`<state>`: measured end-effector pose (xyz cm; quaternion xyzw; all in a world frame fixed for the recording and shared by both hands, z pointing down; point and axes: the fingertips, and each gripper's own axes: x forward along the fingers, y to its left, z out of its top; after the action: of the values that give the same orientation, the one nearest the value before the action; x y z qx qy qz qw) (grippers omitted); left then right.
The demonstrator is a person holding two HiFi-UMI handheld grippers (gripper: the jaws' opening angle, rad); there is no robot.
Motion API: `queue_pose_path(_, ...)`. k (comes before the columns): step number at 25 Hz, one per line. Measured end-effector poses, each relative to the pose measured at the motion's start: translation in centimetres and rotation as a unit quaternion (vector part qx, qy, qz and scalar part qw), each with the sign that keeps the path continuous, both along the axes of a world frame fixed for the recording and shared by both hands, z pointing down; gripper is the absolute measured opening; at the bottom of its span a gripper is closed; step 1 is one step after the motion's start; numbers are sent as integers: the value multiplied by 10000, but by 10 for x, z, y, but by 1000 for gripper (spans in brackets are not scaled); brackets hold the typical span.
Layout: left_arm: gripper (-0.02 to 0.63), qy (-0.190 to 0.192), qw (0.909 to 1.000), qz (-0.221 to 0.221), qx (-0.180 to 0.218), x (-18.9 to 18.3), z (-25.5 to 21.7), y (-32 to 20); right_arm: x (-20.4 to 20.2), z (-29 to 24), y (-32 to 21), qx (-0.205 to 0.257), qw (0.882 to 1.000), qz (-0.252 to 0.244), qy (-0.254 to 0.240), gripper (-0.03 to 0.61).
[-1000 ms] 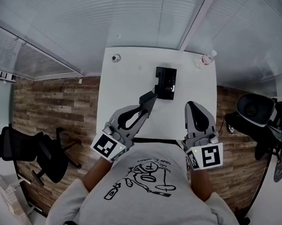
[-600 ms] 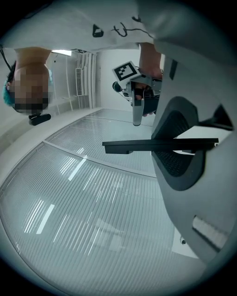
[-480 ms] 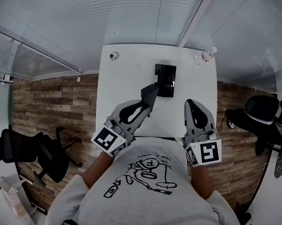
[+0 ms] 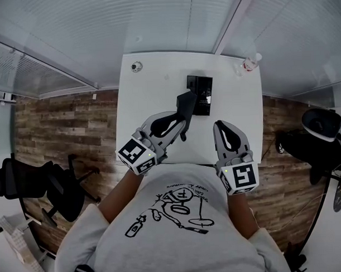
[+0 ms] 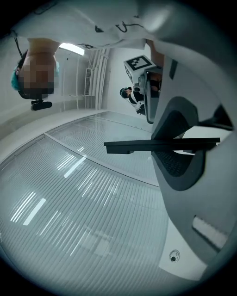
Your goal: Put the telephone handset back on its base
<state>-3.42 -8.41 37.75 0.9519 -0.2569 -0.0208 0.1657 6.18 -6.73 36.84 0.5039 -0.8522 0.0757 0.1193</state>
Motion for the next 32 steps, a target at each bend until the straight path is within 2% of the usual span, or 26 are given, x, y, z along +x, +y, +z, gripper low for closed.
queue_pose_path(8, 71, 411, 9978, 113, -508, 9, 35, -13, -14, 46, 8, -584, 9974, -405, 83, 25)
queue_pose_path(13, 71, 461, 9967, 189, -634, 13, 51, -18, -25, 80, 16, -993, 9931, -591, 193, 71)
queue_pose_path(22, 71, 800, 9923, 232, -919, 23, 69, -28, -38, 135, 24, -1506, 9834, -860, 527, 95)
queue_pose_path(32, 71, 865, 9896, 277, -1117, 31, 100, -38, -47, 198, 28, -2023, 9703, -1047, 819, 107)
